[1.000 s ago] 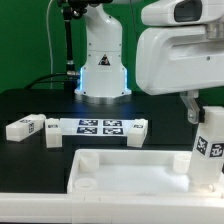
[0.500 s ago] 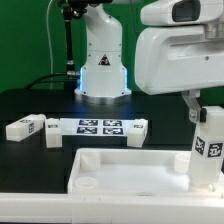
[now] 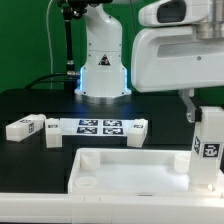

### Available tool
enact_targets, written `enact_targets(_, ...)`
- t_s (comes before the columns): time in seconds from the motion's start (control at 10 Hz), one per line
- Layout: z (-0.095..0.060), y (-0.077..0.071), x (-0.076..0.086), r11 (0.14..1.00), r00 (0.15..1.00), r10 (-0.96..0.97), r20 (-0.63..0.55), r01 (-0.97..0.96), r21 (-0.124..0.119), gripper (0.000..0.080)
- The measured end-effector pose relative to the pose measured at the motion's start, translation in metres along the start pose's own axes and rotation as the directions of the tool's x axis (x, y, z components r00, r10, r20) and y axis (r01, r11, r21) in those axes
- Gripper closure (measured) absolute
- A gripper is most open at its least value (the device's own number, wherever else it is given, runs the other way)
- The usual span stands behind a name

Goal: Assemble desk

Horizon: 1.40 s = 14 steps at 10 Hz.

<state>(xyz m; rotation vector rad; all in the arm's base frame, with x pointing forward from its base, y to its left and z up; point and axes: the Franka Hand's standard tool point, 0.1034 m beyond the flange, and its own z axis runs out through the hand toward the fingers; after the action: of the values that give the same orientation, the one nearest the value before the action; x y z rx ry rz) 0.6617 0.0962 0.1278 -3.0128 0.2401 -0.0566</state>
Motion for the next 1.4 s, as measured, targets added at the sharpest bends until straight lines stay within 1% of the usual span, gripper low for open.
enact_targets(0.1,0.0000,0.0011,0.0001,0.996,0.996,0.087,-0.013,-0.087,0.005,0.0505)
enact_targets(0.3,-0.0002,0.0045,0.0004,0.962,0.961,0.273,-0.037,-0.271,0.033,0.0505)
enact_targets(0.5,-0.0003,0.0059,0.0011,0.912,0.912,0.409,-0.032,-0.407,0.044,0.0505)
enact_targets(0.6,-0.0003,0.0065,0.0014,0.862,0.862,0.505,-0.029,-0.504,0.048,0.0505)
enact_targets(0.8,0.0002,0.0057,0.0008,0.785,0.785,0.619,-0.018,-0.618,0.054,0.0505)
enact_targets(0.9,0.0007,0.0051,0.0000,0.722,0.723,0.691,-0.006,-0.689,0.059,0.0505)
enact_targets(1.0,0.0008,0.0047,-0.0002,0.684,0.685,0.729,-0.002,-0.728,0.059,0.0505)
enact_targets(1.2,0.0015,0.0026,-0.0014,0.560,0.562,0.827,0.020,-0.826,0.062,0.0505)
enact_targets(1.3,0.0017,0.0021,-0.0019,0.536,0.538,0.842,0.028,-0.842,0.061,0.0505)
enact_targets(1.4,0.0018,0.0012,-0.0026,0.510,0.512,0.858,0.035,-0.859,0.053,0.0505)
